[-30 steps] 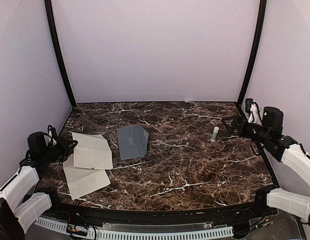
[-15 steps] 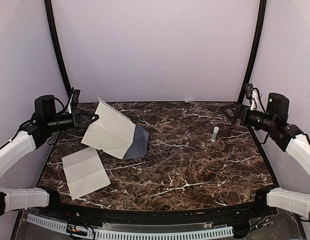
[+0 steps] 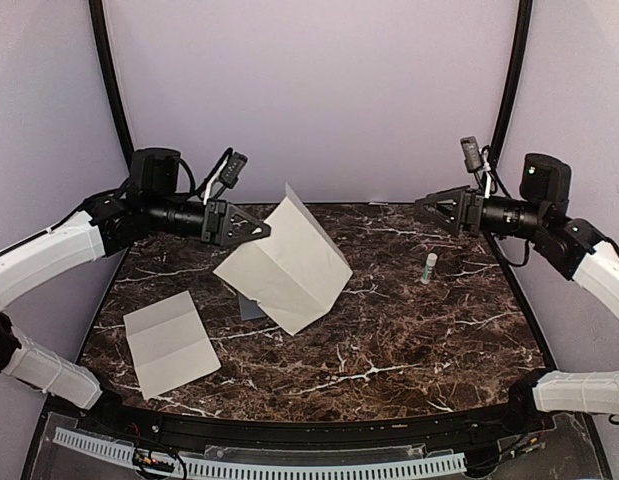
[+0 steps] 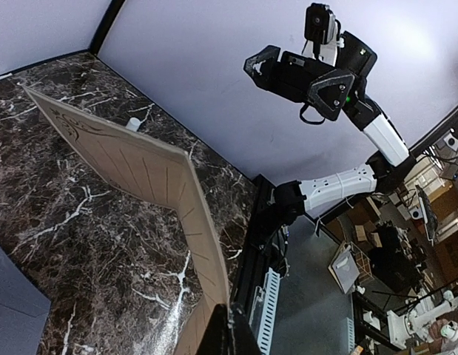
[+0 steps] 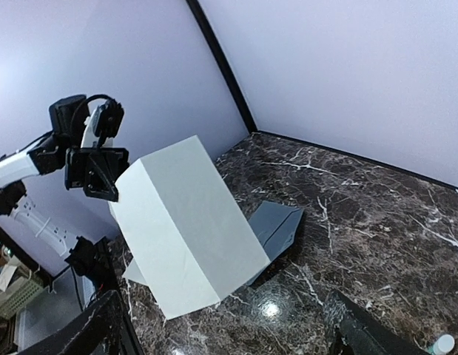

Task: Place the letter into the envelope and seal it
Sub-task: Pick up the letter from the corner of the board.

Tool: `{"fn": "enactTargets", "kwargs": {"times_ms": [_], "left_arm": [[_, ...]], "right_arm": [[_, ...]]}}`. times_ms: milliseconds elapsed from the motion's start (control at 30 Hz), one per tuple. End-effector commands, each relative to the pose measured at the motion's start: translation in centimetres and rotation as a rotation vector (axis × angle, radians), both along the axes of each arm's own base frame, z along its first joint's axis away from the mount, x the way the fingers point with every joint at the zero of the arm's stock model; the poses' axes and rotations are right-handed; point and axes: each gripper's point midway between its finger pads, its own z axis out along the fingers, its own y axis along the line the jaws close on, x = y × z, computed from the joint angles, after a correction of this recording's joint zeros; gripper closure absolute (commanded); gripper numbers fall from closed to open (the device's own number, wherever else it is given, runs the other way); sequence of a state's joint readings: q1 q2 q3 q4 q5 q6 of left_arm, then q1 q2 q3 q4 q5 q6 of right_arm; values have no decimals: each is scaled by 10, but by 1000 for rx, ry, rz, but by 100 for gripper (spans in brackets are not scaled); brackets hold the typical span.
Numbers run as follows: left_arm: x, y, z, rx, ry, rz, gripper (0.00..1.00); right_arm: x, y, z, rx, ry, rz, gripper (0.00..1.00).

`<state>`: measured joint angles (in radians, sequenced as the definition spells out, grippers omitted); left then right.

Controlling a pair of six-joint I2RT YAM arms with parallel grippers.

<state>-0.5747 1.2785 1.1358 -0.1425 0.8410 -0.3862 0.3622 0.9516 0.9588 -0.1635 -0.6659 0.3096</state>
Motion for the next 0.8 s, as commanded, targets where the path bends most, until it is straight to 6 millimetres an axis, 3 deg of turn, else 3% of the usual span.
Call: {"fn": "enactTargets", "kwargs": {"times_ms": [0, 300, 533, 767], "left_arm": [[-20, -27, 9, 19, -18, -117, 100], [-46, -70, 17, 20, -8, -271, 100], [-59, -81, 30, -17, -19, -339, 100], [-65, -84, 42, -60, -26, -377, 100]], "right_arm": [[-21, 32, 13, -12, -15, 151, 13], [-51, 80, 0, -42, 37, 368, 26], [-67, 101, -15, -54, 86, 487, 41], [-69, 110, -32, -66, 123, 524, 45]]}}
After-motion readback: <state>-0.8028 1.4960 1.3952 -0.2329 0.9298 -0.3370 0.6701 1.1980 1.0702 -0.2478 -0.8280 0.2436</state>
